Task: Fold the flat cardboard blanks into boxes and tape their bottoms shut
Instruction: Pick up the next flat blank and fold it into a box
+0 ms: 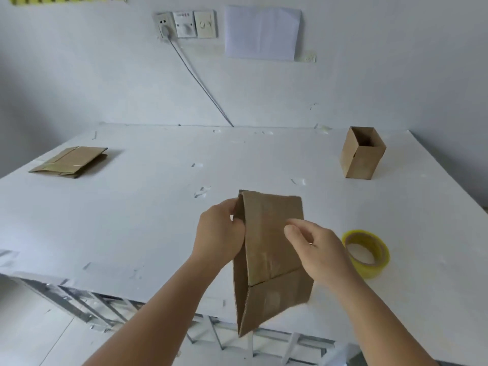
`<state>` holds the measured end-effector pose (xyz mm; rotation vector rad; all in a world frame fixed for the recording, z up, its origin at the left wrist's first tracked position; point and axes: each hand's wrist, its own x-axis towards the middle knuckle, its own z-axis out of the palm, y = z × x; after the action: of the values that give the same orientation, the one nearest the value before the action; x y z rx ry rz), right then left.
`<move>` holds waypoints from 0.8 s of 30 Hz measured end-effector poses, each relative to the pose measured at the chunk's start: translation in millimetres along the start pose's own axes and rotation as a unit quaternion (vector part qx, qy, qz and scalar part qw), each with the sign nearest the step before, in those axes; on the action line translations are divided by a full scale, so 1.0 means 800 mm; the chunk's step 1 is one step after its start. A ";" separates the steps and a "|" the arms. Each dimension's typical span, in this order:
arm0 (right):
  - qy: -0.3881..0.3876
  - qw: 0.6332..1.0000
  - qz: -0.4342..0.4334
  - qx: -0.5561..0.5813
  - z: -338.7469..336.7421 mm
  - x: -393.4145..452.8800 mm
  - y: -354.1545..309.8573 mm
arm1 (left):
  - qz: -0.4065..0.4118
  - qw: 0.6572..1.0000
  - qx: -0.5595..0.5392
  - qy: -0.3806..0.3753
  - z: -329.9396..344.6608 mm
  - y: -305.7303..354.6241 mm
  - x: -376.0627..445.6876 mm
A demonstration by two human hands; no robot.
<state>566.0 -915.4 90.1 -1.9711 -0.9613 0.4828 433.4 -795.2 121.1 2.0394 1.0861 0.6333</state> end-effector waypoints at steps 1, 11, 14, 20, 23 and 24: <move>-0.008 1.000 0.004 0.009 0.004 -0.004 0.000 | -0.004 1.000 0.001 0.007 -0.001 -0.002 0.002; -0.098 0.993 -0.026 -0.055 0.045 -0.019 -0.026 | 0.002 0.998 -0.059 -0.029 -0.008 -0.008 0.007; -0.101 0.992 -0.031 -0.065 0.046 -0.019 -0.034 | 0.013 0.996 -0.072 -0.042 -0.012 -0.011 0.006; -0.028 0.995 -0.036 -0.083 0.011 0.000 -0.036 | 0.024 0.998 -0.058 0.010 -0.037 -0.020 0.010; 0.071 0.994 0.004 -0.084 -0.002 0.013 -0.026 | 0.040 0.998 -0.040 0.014 -0.049 -0.021 0.011; 0.100 0.991 0.026 -0.084 -0.004 0.016 -0.021 | 0.046 0.999 -0.027 0.013 -0.052 -0.022 0.011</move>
<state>568.8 -901.2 106.5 -2.1540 -0.8482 0.2336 400.6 -765.6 133.4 2.0485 0.9854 0.7303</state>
